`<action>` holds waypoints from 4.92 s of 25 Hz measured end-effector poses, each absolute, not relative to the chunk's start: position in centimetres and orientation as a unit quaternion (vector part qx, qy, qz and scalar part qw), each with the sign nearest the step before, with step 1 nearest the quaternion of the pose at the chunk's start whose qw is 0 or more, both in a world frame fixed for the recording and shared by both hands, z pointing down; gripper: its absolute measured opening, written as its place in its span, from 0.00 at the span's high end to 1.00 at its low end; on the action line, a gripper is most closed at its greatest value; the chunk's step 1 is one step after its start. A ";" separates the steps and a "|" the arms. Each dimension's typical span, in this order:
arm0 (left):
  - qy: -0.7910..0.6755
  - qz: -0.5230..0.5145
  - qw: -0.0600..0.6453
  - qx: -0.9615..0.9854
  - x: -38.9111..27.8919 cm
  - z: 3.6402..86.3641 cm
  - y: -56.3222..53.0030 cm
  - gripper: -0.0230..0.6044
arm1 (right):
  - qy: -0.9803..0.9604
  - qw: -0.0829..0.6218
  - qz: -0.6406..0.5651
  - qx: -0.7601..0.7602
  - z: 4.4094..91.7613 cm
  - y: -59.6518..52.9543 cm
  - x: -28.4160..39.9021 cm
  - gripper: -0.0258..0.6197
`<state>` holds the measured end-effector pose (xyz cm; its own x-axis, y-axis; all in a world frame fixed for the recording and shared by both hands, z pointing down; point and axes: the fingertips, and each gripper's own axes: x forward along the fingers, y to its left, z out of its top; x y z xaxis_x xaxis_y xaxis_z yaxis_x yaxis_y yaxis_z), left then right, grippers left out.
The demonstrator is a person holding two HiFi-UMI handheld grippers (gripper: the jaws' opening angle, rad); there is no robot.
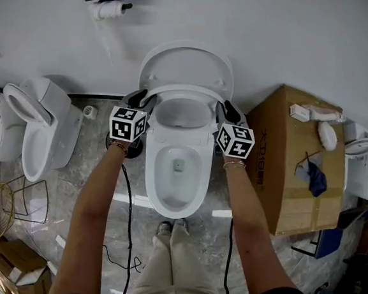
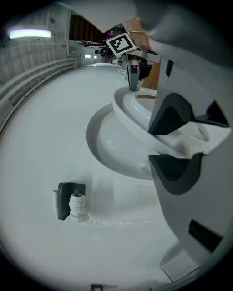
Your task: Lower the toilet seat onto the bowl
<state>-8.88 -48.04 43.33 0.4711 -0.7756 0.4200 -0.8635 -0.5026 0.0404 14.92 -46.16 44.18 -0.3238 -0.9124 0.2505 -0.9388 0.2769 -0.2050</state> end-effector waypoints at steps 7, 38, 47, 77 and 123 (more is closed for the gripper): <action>-0.478 0.163 0.125 0.854 -8.9 43.4 -46.0 0.75 | -0.798 0.033 0.157 0.581 44.3 -44.1 14.9 0.81; -0.474 0.129 0.075 0.868 -9.3 43.3 -36.2 0.74 | -0.808 -0.007 0.148 0.570 44.4 -34.3 14.6 0.80; -0.463 0.126 0.063 0.875 -9.4 43.9 -33.7 0.74 | -0.807 -0.014 0.143 0.573 45.0 -31.9 14.5 0.79; -0.437 0.209 0.009 0.875 -9.4 48.3 -24.4 0.72 | -0.807 0.015 0.161 0.568 49.6 -22.8 14.1 0.79; -0.403 0.307 -0.030 0.862 -9.6 53.9 -17.6 0.69 | -0.791 0.089 0.168 0.582 54.7 -16.1 13.8 0.80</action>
